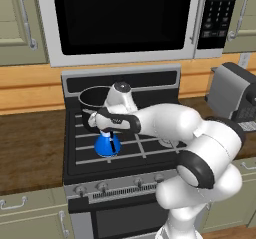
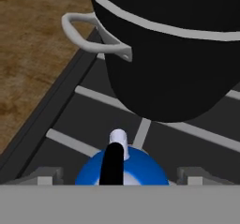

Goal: Pick the kettle from the counter and place it on a stove burner. Then turn the burner on.

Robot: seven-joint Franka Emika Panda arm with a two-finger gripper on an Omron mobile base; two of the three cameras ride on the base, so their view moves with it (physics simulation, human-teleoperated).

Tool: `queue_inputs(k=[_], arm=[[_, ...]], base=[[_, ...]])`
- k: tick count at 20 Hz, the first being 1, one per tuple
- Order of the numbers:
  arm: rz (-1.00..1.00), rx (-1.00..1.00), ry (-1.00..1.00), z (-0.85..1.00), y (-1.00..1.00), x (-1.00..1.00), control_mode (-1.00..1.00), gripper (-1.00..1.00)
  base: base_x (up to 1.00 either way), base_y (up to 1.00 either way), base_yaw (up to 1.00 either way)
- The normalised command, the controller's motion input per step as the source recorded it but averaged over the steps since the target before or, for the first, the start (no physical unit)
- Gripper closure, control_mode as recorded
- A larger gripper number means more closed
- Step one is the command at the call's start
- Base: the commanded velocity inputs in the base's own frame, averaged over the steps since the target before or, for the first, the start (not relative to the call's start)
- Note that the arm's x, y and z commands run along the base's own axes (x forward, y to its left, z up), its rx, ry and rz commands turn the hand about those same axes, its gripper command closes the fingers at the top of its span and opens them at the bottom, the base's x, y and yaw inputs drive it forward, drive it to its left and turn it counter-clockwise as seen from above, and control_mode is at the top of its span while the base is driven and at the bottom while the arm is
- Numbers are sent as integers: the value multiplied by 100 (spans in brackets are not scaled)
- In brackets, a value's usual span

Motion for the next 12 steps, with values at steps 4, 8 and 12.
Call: queue_inputs(k=[4,8,12], arm=[[-2,2,5,58,0,-65,-100,-100],[-17,2,10,43,0,-99,-100,-100],[-26,0,5,6,12,-93,-100,-100]], base=[[0,0,0],[0,0,0],[0,0,0]])
